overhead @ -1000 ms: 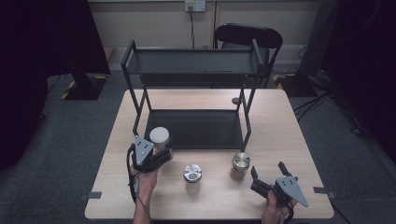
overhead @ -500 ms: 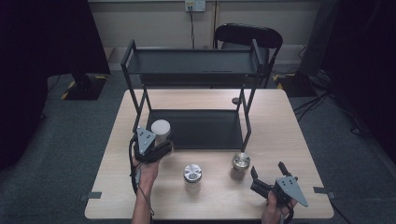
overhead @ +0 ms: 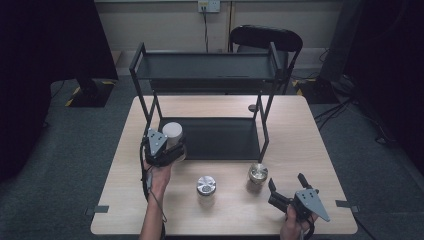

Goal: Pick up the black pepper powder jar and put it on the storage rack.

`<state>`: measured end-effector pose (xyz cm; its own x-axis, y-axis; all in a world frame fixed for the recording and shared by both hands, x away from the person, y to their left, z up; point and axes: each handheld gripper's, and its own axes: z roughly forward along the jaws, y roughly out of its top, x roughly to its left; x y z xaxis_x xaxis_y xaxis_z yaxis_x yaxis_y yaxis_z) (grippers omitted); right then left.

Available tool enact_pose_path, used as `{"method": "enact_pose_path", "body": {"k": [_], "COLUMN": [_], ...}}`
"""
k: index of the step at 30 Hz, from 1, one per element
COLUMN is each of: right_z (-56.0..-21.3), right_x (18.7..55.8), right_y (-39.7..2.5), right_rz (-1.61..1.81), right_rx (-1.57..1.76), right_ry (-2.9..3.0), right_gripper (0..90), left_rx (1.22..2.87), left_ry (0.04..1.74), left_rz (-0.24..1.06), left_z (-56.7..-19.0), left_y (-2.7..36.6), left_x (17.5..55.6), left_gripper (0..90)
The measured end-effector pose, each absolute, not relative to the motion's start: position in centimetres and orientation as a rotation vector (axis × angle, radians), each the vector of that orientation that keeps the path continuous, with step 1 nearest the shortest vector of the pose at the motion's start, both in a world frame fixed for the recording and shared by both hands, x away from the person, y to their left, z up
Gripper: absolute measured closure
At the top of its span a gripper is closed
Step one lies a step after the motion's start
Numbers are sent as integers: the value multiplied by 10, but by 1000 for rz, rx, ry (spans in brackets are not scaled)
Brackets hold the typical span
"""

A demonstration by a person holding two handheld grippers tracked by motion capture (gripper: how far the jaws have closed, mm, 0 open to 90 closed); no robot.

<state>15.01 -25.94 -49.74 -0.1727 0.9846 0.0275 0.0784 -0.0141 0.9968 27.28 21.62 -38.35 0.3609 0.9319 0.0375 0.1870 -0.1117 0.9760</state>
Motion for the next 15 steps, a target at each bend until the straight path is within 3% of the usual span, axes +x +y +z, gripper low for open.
{"method": "enact_pose_path", "body": {"k": [15], "right_z": [-498], "right_x": [150], "right_y": [-259], "right_rz": [1316], "right_rx": [1192], "right_ry": [1386], "right_gripper": [0], "left_rx": [1577], "left_ry": [1050], "left_rz": [884], "left_z": [-389], "left_y": [214], "left_x": [291], "left_gripper": [344]}}
